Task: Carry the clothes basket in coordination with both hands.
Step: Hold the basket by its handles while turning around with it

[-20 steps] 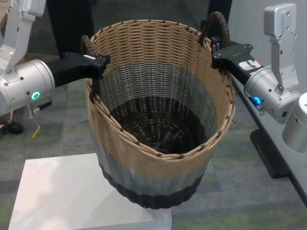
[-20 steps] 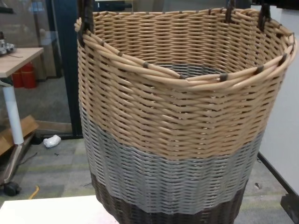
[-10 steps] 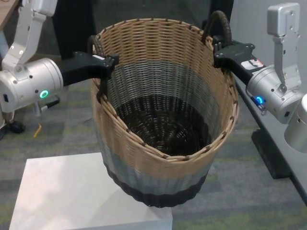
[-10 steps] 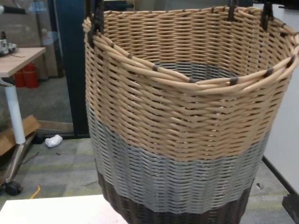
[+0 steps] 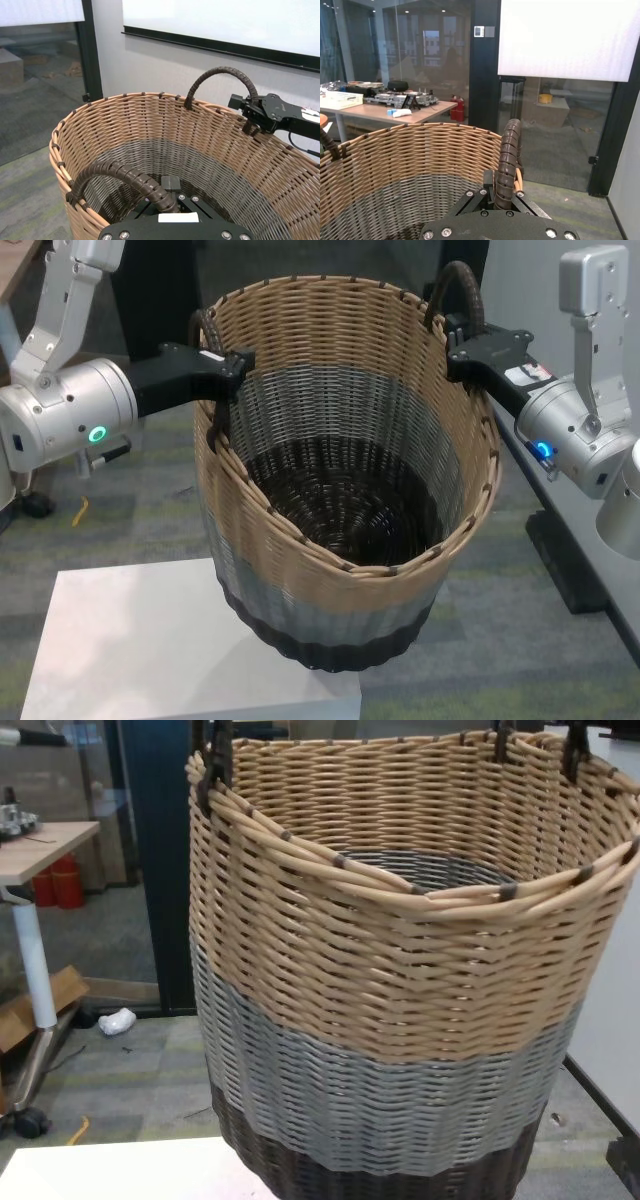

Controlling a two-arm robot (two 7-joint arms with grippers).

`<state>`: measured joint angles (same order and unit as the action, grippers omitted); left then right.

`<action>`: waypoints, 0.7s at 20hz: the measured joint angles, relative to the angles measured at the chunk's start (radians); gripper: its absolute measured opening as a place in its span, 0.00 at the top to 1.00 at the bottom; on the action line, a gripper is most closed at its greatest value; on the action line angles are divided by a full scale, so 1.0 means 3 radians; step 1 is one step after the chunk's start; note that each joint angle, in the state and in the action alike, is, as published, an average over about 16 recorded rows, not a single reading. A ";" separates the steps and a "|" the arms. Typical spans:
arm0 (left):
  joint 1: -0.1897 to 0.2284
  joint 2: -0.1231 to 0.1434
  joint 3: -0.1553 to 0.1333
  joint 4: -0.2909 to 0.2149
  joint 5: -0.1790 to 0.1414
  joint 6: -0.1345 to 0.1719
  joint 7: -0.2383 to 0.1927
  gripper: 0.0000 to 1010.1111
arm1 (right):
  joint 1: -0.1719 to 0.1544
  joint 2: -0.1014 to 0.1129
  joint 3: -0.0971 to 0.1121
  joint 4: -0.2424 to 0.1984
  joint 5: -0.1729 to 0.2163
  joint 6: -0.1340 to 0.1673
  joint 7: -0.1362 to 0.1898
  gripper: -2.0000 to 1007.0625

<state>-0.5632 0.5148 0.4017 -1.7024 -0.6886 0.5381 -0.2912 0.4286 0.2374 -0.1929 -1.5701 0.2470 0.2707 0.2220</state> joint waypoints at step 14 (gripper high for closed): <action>-0.0024 0.0049 0.0095 -0.0012 -0.0084 -0.0024 0.0102 1.00 | -0.0011 0.0033 -0.0040 -0.0045 0.0071 0.0007 0.0031 0.97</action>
<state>-0.5705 0.5294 0.4302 -1.7059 -0.7138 0.5311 -0.2604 0.4254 0.2473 -0.2049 -1.5838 0.2681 0.2729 0.2314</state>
